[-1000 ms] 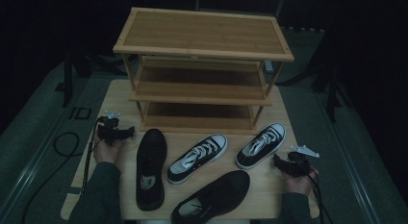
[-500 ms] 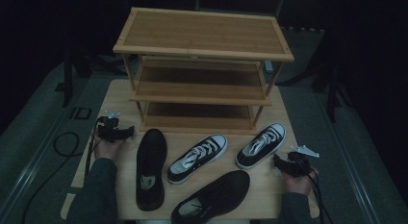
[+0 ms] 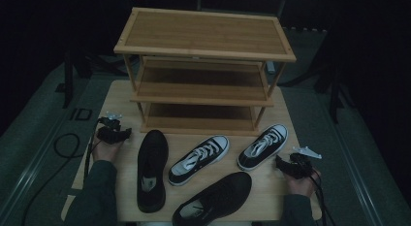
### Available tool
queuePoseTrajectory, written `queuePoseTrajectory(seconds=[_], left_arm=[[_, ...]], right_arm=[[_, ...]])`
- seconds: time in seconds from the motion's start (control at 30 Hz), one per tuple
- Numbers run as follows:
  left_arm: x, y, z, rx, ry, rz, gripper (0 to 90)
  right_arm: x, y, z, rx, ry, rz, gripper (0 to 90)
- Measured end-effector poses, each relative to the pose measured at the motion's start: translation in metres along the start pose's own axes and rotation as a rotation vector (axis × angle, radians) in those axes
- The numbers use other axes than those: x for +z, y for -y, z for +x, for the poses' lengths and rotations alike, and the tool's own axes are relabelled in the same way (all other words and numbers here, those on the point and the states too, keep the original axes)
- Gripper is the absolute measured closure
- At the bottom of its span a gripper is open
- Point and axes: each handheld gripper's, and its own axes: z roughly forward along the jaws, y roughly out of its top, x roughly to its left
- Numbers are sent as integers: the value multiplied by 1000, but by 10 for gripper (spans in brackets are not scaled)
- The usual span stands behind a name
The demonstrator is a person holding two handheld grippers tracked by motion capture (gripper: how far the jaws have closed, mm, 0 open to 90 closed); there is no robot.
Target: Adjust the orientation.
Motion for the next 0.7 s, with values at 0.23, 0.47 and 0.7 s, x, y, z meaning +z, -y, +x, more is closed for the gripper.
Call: queuePoseTrajectory(seconds=[0.23, 0.47, 0.7], left_arm=[[-23, -9, -1, 20, 67, -13, 552], [-32, -11, -4, 74, 90, 32, 551], [-46, -13, -8, 88, 109, 13, 533]], right_arm=[[0, 0, 0, 0, 0, 1, 275], [0, 0, 0, 0, 0, 0, 275], [0, 0, 0, 0, 0, 0, 275]])
